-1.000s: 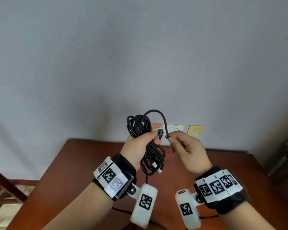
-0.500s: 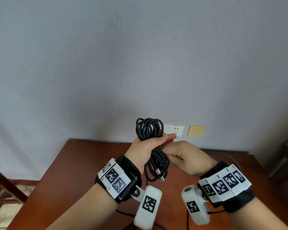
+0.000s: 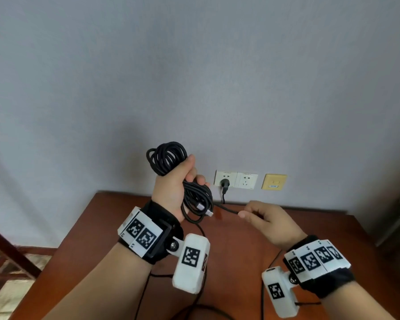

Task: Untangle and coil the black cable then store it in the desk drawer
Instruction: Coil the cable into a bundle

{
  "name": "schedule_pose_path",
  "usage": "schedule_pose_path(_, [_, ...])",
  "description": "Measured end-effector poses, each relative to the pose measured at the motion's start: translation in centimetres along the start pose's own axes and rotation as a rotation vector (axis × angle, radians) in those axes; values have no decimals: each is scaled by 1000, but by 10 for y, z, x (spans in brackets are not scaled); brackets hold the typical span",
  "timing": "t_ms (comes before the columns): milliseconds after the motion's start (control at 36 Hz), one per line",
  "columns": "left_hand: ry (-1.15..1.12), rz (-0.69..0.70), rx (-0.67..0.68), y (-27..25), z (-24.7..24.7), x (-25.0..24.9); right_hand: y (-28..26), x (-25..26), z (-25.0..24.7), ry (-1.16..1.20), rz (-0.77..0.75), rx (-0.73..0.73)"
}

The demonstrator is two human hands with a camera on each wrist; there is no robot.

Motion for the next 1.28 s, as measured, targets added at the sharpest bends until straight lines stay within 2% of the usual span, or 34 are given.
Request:
schedule_pose_path(83, [142, 69, -61, 4, -9, -8, -1, 1, -10, -38, -14, -33])
schedule_pose_path(278, [415, 177, -164, 3, -15, -25, -5, 50, -12, -230, -336, 37])
schedule_pose_path(389, [707, 226, -92, -4, 0, -21, -8, 78, -20, -261, -465, -31])
schedule_pose_path(472, [824, 179, -52, -6, 5, -8, -11, 99, -24, -231, -538, -83])
schedule_pose_path(667, [984, 129, 193, -15, 29, 21, -5, 111, -27, -247, -563, -210])
schedule_pose_path(833, [841, 38, 407, -30, 49, 46, 2, 97, -35, -109, -432, -306])
schedule_pose_path(944, [819, -56, 439, -35, 50, 56, 6, 85, -38, -82, -319, -332])
schedule_pose_path(1056, [800, -72, 348, -32, 41, 58, 6, 79, -40, -20, -274, -328])
schedule_pose_path(1194, [493, -132, 122, -24, 14, 46, 1, 56, -52, 116, -173, -357])
schedule_pose_path(1278, [287, -138, 61, -17, 5, 37, -3, 34, -58, 122, -81, -377])
Point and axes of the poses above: each hand's wrist, its own y-axis towards the middle knuckle, its own z-axis out of the palm, x = y × z, the point moved 10 cm from there along y, towards the middle knuckle, and after that the axes turned 3 degrees about y, right-handed, at the moved point
